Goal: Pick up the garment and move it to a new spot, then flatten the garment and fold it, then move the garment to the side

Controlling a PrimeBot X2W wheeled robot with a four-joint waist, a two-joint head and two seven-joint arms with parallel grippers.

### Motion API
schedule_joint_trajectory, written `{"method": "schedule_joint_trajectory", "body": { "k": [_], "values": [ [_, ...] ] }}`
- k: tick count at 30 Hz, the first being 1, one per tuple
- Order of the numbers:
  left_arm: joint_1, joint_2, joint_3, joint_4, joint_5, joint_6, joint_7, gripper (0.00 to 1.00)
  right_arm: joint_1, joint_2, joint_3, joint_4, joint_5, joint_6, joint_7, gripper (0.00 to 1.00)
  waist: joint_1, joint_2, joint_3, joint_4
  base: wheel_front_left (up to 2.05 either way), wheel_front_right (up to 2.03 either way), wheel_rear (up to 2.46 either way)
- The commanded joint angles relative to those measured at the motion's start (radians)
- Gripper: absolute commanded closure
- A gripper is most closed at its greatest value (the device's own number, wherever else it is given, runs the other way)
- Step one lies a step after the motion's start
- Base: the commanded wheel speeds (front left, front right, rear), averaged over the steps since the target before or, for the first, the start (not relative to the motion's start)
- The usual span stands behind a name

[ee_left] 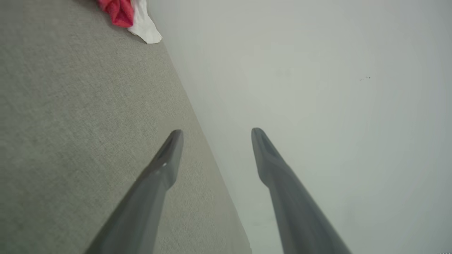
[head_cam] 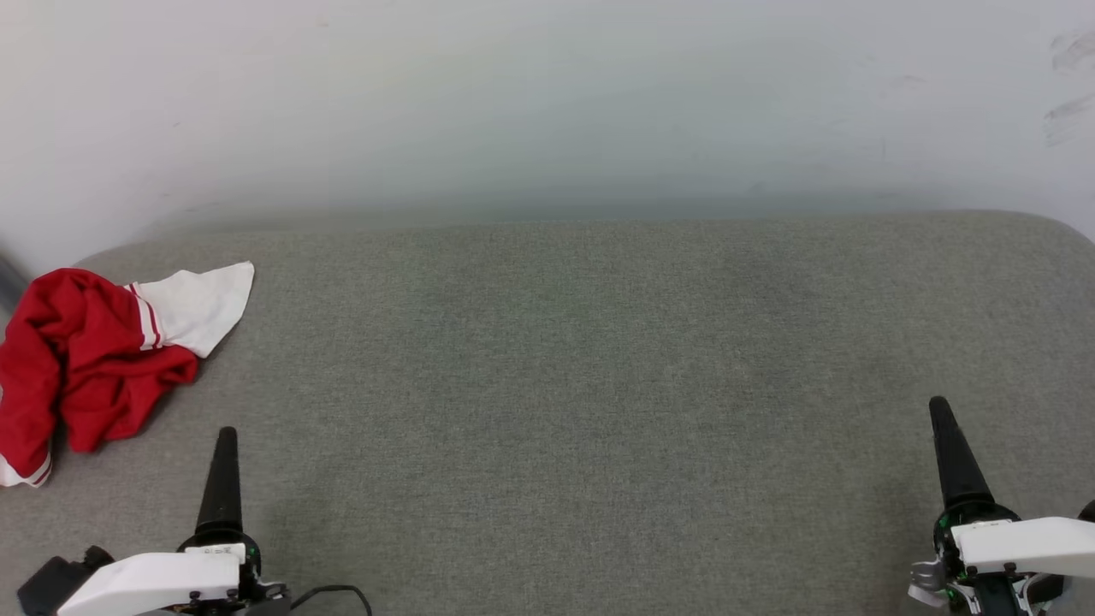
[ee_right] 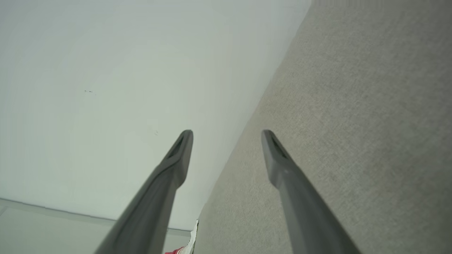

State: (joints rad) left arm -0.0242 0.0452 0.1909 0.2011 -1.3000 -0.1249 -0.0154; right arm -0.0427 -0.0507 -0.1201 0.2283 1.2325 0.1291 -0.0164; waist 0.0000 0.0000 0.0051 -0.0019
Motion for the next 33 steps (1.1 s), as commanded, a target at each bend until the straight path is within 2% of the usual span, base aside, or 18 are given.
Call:
{"method": "schedule_joint_trajectory", "body": {
  "k": [1,2,3,5,13,20,26,33],
  "values": [
    [-0.002,0.004,0.021,-0.042,0.062,-0.001,-0.018,0.00,-0.016,-0.001,0.001,-0.051,-0.096,0.002,-0.016,0.00,0.0000,0.0000,0.000,0.001,0.00,0.00,0.00],
    [-0.001,0.004,0.024,-0.053,0.083,0.000,-0.021,0.00,-0.016,0.000,0.006,-0.066,-0.129,0.002,-0.020,0.00,0.0000,0.0000,0.000,0.001,0.00,0.00,0.00],
    [0.005,0.004,0.019,-0.093,0.154,0.006,-0.033,0.00,-0.017,0.000,0.014,-0.115,-0.239,0.002,-0.031,0.00,0.0000,0.0000,0.002,0.000,0.00,0.00,0.00],
    [0.009,0.004,0.009,-0.123,0.204,0.014,-0.039,0.00,-0.015,0.000,0.025,-0.147,-0.316,0.002,-0.038,0.00,0.0000,0.0000,0.003,0.000,0.00,0.00,0.00],
    [0.031,0.005,-0.055,-0.209,0.381,0.042,-0.067,0.00,-0.001,0.000,0.075,-0.219,-0.538,0.002,-0.065,0.00,0.0000,0.0000,0.009,-0.002,0.00,0.00,0.00],
    [0.040,0.005,-0.121,-0.267,0.555,0.065,-0.089,0.00,0.005,0.000,0.105,-0.256,-0.685,0.002,-0.088,0.00,0.0000,0.0000,0.016,-0.004,0.00,0.00,0.00],
    [0.042,0.005,-0.161,-0.286,0.670,0.119,-0.107,0.00,0.010,0.000,0.115,-0.271,-0.783,0.002,-0.105,0.00,0.0000,0.0000,0.021,-0.006,0.00,0.00,0.00],
    [0.046,0.025,-0.231,-0.316,0.798,0.133,-0.126,0.00,0.016,0.000,0.108,-0.283,-0.881,0.002,-0.125,0.00,0.0000,0.0000,0.024,-0.011,0.00,0.00,0.00]
  ]
}}
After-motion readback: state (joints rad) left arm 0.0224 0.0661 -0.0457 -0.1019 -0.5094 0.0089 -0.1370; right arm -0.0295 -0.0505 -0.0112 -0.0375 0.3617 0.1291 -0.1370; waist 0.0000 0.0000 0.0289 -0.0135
